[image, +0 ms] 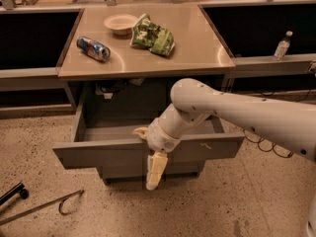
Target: Open top drawer
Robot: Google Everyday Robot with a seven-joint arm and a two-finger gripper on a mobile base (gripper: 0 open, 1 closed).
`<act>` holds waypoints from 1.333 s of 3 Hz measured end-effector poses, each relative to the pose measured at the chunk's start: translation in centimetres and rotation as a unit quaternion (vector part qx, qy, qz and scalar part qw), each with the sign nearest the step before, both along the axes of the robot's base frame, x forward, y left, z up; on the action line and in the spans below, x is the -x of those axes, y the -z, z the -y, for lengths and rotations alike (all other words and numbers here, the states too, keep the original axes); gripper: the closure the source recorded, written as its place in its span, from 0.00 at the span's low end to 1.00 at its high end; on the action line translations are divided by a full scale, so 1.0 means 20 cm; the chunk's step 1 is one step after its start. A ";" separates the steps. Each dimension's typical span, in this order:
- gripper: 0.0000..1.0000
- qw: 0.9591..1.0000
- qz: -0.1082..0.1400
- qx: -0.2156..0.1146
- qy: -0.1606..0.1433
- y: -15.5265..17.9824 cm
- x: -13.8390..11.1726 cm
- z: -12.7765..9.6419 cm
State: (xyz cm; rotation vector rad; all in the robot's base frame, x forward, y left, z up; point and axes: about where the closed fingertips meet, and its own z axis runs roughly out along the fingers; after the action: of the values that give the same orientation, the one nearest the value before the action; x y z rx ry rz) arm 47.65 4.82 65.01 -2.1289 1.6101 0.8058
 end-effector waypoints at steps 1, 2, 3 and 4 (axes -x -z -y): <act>0.00 1.000 -0.010 -0.002 -0.003 -0.01 0.04 -0.01; 0.00 1.000 -0.031 -0.005 0.001 -0.10 0.22 0.06; 0.00 0.999 -0.032 -0.006 0.000 -0.10 0.22 0.06; 0.00 0.999 -0.051 0.005 -0.005 -0.11 0.30 0.08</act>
Offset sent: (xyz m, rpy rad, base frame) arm -0.1288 -0.0736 0.0387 -0.0025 0.1692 -0.0679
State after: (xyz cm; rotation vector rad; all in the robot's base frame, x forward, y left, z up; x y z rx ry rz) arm 41.58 3.20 67.16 -2.1364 1.6574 0.9262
